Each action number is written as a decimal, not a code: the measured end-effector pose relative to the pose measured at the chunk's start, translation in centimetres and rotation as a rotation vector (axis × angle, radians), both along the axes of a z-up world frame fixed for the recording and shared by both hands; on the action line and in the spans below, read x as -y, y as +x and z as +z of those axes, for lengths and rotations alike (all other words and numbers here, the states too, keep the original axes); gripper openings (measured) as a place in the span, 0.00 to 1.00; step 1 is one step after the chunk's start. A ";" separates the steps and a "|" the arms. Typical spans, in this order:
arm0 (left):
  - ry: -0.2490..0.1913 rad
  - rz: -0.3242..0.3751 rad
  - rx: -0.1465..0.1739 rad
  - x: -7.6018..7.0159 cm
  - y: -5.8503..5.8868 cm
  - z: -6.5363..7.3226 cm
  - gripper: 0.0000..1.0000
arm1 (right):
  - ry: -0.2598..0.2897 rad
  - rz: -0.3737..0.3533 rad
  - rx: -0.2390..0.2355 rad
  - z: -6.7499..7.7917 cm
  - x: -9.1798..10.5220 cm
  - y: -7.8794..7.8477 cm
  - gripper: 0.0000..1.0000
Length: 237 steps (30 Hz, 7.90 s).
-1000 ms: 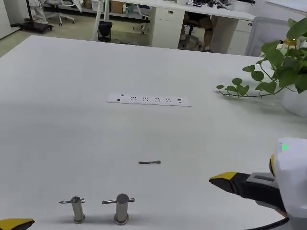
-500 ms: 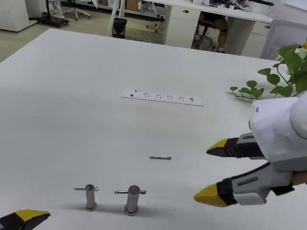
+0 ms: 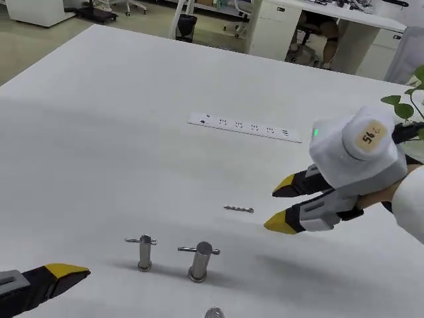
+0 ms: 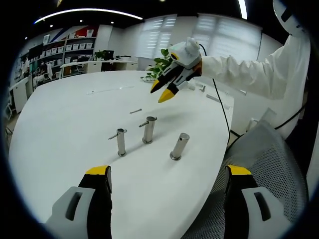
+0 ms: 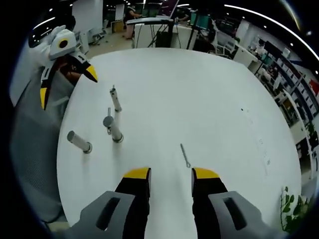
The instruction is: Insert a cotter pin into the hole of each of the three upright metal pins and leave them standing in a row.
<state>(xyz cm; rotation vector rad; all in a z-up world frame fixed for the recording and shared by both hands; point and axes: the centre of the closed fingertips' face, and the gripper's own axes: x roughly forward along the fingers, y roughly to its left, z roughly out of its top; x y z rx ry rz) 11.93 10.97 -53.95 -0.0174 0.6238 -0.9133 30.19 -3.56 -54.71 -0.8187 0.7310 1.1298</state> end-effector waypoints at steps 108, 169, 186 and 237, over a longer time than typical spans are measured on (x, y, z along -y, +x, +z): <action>-0.124 -0.026 0.077 2.9 5.0 3.9 0.65 | 0.164 0.009 0.233 6.0 -1.7 -3.4 0.00; -0.350 -0.033 -0.234 11.2 7.5 5.5 0.00 | 0.173 0.074 0.450 5.8 -3.5 -11.5 0.00; -0.270 -0.104 -0.142 11.1 6.1 5.3 0.00 | 0.171 -0.016 0.366 3.4 -2.2 -12.4 0.26; -0.048 -0.668 0.260 11.2 0.1 4.6 0.00 | 0.411 0.079 -0.138 3.0 -3.8 -19.5 0.00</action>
